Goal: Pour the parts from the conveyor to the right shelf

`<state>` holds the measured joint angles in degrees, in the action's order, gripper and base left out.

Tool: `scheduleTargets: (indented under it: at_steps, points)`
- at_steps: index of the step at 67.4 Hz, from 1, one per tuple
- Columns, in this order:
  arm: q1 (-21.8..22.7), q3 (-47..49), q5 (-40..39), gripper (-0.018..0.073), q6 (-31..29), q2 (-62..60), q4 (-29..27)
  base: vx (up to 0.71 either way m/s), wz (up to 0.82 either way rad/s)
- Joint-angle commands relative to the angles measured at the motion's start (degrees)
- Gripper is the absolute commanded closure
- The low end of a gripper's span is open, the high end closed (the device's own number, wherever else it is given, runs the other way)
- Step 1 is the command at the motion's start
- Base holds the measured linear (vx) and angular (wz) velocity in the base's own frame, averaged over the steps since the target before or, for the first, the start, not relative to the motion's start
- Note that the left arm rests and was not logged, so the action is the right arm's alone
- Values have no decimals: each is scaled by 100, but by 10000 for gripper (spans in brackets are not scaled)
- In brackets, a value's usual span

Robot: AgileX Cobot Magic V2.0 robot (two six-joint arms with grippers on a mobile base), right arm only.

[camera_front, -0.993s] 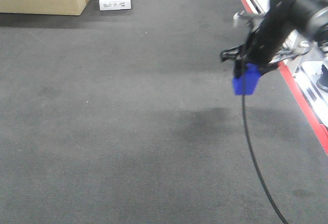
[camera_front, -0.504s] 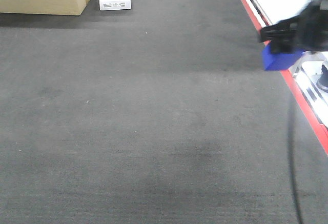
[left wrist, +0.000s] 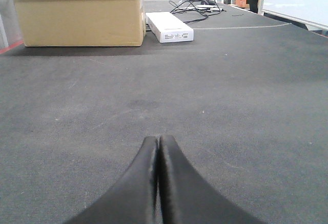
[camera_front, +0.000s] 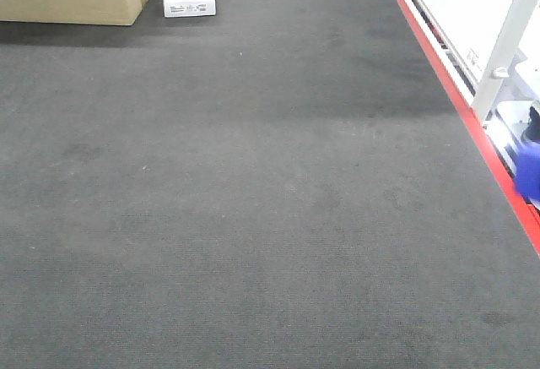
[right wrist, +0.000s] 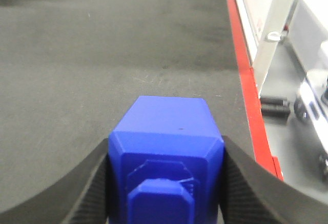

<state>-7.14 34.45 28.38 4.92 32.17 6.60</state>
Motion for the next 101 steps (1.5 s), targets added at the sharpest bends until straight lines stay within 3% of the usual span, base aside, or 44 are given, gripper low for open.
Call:
scheduleTargets:
  at_steps: [1,11,24,101]
  points:
    - [22,-406,-586,566,-23,-822,115,0,0]
    - [22,-905,-497,566,-23,-2196,110,0,0]
    - [22,-1004,110,566,-23,-2915,263,0,0]
    - [22,-999,305,566,-23,-2928,301,0,0]
